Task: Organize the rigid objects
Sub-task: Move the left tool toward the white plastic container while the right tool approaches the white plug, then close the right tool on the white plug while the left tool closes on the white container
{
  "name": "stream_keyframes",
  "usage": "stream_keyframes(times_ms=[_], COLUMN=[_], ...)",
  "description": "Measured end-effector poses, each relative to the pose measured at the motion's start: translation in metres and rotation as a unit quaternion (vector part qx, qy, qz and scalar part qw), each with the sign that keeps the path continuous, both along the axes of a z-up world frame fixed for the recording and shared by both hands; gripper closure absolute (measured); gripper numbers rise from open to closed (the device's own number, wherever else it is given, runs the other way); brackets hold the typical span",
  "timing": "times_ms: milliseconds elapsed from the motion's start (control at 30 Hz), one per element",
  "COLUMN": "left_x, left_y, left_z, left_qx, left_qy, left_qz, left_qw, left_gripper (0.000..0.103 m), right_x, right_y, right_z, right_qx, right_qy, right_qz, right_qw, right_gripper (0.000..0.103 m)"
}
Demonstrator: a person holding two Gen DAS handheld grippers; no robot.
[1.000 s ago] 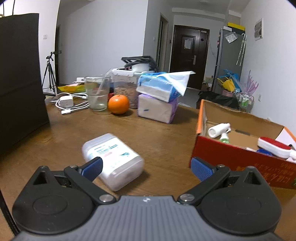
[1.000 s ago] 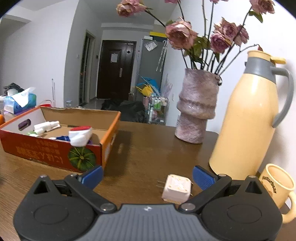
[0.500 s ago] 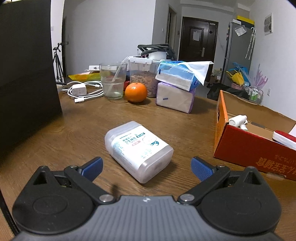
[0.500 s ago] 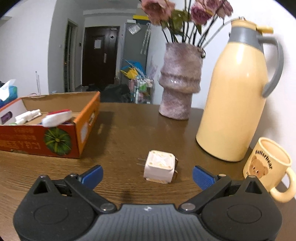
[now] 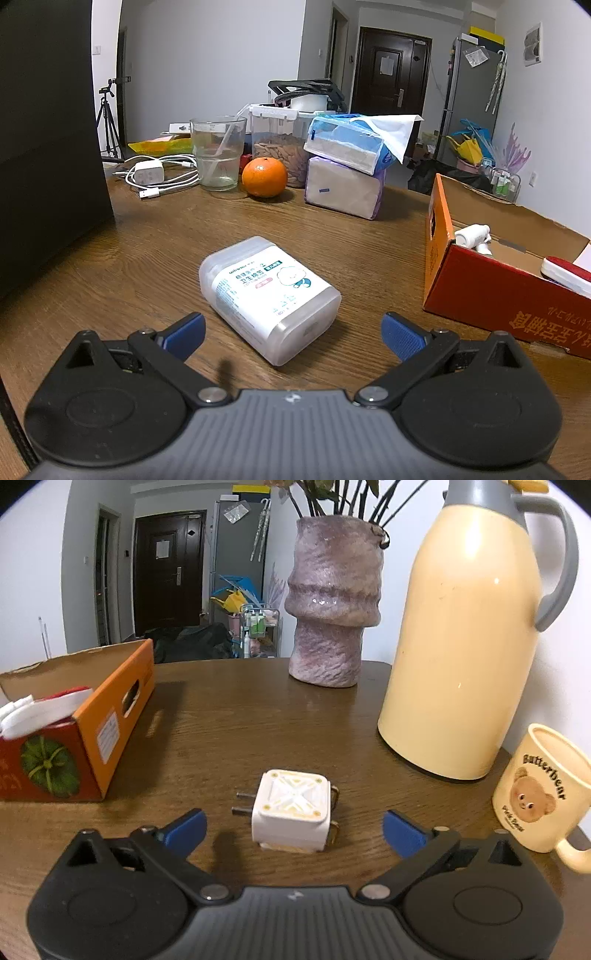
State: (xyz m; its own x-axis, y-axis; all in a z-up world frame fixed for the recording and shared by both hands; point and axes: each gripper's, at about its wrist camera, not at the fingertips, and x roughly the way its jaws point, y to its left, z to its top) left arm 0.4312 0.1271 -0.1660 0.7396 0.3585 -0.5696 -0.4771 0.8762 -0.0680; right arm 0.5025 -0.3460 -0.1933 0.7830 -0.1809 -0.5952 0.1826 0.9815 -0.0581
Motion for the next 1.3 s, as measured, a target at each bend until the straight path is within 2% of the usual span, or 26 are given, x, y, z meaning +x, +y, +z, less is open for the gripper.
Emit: stream_keyframes(times_ms=[100, 167, 267, 633, 833, 1300], left_x=[0.0, 0.001, 0.001, 0.002, 0.004, 0.013], left_y=[0.0, 0.002, 0.003, 0.011, 0.015, 0.026], left_z=[0.0, 0.0, 0.0, 0.002, 0.003, -0.003], left_qx=[-0.001, -0.002, -0.003, -0.016, -0.015, 0.026], left_qy=[0.0, 0.001, -0.001, -0.003, 0.0, 0.022], left_qz=[-0.001, 0.0, 0.001, 0.005, -0.001, -0.069], left_qw=[1.0, 1.0, 1.0, 0.9999, 0.9999, 0.997], left_gripper=[0.0, 0.0, 0.0, 0.0, 0.0, 0.0], right_x=[0.007, 0.011, 0.02, 0.023, 0.011, -0.033], right_y=[-0.001, -0.001, -0.001, 0.003, 0.016, 0.055], right_z=[-0.001, -0.002, -0.004, -0.005, 0.001, 0.007], right_qx=[0.005, 0.009, 0.012, 0.019, 0.032, 0.052], right_qy=[0.004, 0.005, 0.013, 0.007, -0.013, -0.029], right_qz=[-0.001, 0.0, -0.003, -0.019, -0.023, -0.041], right_qw=[1.0, 1.0, 1.0, 1.0, 0.999, 0.997], right_gripper=[0.016, 0.026, 0.037, 0.038, 0.038, 0.038])
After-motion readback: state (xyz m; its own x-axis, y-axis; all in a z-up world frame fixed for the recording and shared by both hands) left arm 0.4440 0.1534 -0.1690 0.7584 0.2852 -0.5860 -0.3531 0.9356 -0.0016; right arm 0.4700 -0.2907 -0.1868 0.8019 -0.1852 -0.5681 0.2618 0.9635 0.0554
